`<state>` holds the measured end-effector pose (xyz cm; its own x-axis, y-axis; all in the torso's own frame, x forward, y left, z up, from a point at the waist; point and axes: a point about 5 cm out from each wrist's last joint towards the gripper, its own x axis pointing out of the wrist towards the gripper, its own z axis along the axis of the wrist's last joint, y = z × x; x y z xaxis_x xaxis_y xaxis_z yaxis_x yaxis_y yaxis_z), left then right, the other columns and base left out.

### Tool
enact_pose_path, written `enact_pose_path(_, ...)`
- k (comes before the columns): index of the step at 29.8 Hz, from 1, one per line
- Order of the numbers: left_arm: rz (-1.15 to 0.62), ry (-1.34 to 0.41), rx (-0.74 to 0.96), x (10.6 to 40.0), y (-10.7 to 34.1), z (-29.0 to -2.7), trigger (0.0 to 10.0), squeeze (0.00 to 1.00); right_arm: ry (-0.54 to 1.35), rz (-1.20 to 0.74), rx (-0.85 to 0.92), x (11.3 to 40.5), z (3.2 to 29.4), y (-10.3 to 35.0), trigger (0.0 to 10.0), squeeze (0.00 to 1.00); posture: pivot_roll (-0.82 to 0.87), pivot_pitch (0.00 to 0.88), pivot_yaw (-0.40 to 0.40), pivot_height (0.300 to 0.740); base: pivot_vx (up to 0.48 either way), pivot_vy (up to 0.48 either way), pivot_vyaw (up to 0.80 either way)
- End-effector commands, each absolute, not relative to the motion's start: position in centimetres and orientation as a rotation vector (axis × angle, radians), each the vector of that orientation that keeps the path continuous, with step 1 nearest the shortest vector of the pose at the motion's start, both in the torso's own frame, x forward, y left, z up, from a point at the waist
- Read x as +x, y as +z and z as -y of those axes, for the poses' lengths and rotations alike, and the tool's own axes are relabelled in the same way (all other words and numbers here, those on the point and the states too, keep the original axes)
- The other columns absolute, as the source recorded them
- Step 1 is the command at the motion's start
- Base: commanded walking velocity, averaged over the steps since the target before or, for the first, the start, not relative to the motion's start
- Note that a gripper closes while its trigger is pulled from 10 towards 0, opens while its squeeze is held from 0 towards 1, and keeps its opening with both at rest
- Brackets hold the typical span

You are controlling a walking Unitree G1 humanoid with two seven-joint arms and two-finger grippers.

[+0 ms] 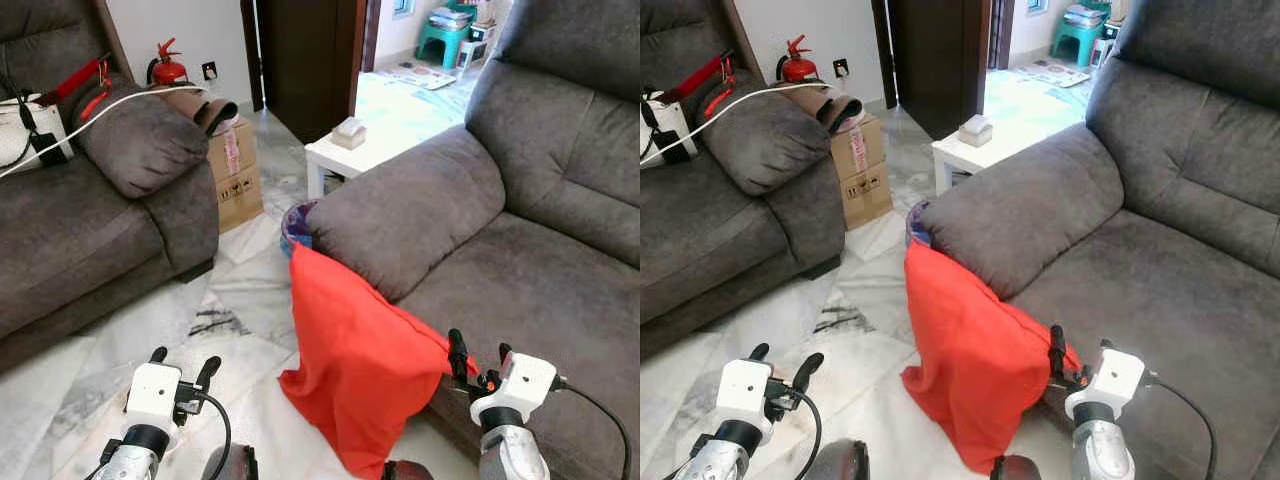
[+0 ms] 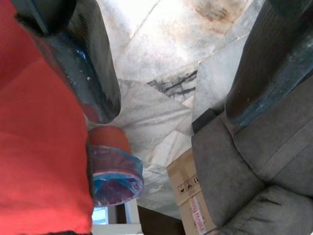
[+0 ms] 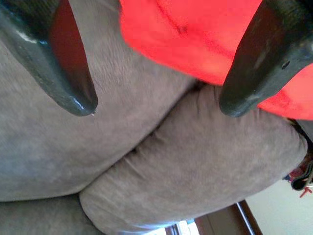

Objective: Move the pillow to the sofa from floor

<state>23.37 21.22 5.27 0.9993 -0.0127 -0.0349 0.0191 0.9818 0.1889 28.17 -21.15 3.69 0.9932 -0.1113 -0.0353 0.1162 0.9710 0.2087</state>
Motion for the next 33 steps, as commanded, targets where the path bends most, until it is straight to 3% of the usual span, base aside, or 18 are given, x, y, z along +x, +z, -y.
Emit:
enact_pose_path(1,-0.037,-0.003,0.183,23.2,5.4,-21.5,10.0,0.00,-0.103,-0.025,0.210,28.3,20.7,3.6,10.0,0.00,0.02,0.121,0.025,0.598,0.409,0.000,0.00)
enact_pose_path(11,-0.030,-0.006,0.179,23.1,5.4,-21.5,10.0,0.00,-0.065,0.002,0.158,28.9,21.2,4.6,10.0,0.00,0.02,0.124,0.024,0.598,0.098,0.000,0.00)
enact_pose_path(23,-0.036,-0.003,0.176,22.9,5.3,-21.5,10.0,0.00,0.000,0.003,0.059,29.8,25.8,6.8,10.0,0.00,0.03,0.124,0.018,0.598,0.000,0.000,0.00)
enact_pose_path(28,-0.039,-0.006,0.175,23.0,5.3,-21.5,10.0,0.00,0.133,-0.051,-0.119,30.3,28.0,8.5,10.0,0.00,0.03,0.120,0.021,0.598,0.000,0.000,0.00)
enact_pose_path(29,-0.039,-0.007,0.175,23.0,5.3,-21.6,10.0,0.00,0.196,-0.071,-0.144,30.4,28.0,8.7,10.0,0.50,0.03,0.119,0.023,0.598,0.000,0.000,0.00)
enact_pose_path(30,-0.040,-0.008,0.175,23.0,5.3,-21.6,10.0,0.00,0.239,-0.085,-0.160,30.4,27.9,8.8,10.0,0.50,0.03,0.119,0.023,0.598,0.000,0.000,0.00)
enact_pose_path(31,-0.040,-0.008,0.176,23.0,5.3,-21.6,10.0,0.00,0.388,-0.128,-0.215,30.1,27.6,8.9,10.0,1.00,0.03,0.120,0.026,0.598,0.000,0.000,0.00)
enact_pose_path(33,-0.041,-0.009,0.175,23.0,5.3,-21.7,10.0,0.00,0.494,-0.177,-0.216,29.8,27.7,9.0,10.0,1.00,0.03,0.120,0.025,0.598,0.000,0.000,0.00)
